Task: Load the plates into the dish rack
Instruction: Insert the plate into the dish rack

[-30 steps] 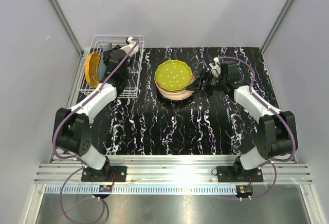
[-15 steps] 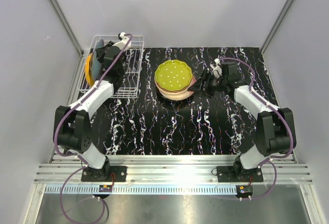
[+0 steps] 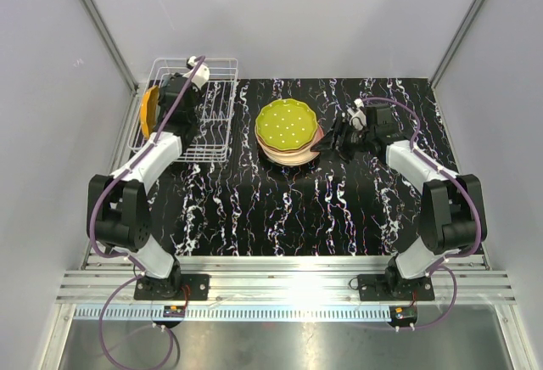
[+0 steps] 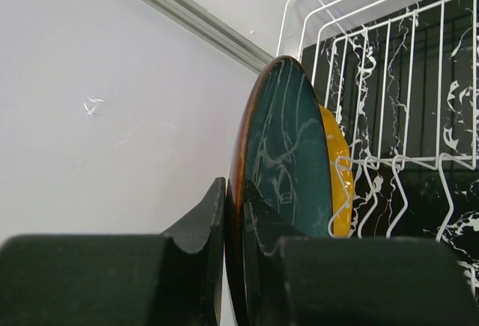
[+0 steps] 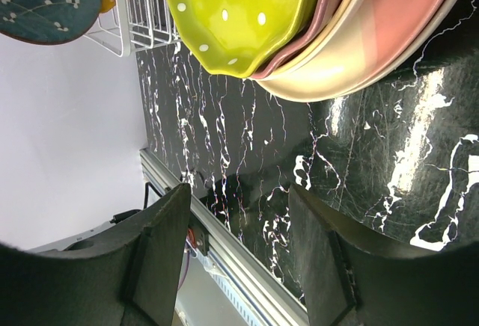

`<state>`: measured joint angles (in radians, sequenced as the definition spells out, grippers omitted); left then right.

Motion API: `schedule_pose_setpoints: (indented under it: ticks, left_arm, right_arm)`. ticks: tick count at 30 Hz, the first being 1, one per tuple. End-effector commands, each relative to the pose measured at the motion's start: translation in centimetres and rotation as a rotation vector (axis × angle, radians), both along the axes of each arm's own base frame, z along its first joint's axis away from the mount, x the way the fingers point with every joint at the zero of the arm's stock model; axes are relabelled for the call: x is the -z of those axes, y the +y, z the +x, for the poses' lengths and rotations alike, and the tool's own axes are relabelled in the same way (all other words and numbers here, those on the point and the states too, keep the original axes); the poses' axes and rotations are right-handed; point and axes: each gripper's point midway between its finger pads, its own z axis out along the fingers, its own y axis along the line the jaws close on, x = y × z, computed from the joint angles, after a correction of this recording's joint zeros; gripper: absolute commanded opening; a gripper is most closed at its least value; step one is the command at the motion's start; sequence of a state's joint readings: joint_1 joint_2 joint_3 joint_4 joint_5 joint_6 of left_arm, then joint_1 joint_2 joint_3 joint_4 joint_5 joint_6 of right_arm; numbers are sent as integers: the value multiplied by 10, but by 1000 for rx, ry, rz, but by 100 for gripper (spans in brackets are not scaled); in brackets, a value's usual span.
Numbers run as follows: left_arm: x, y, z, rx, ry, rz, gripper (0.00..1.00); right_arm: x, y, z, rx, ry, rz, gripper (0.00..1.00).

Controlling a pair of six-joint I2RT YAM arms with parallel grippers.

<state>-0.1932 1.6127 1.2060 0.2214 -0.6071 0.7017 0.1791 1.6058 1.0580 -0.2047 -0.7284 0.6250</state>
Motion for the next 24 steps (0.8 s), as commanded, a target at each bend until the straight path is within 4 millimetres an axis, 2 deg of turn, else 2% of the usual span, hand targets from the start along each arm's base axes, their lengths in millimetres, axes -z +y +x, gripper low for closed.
schedule_pose_setpoints:
  ticks: [1,8,17,24]
  left_arm:
    - [-56,3,7,3,-201,-36,0]
    - [-53,3,11,2,-189,-27,1]
    - [-29,12,16,-33,-149,-79,4]
    - [-24,17,14,-54,-150,-113,22]
  right_arm:
    - [0,-1,2,-21,-23,21,62]
    - [4,-2,4,-17,-15,19,62]
    - [8,-4,4,-14,-4,16,62]
    - [8,-4,5,-12,3,17,61]
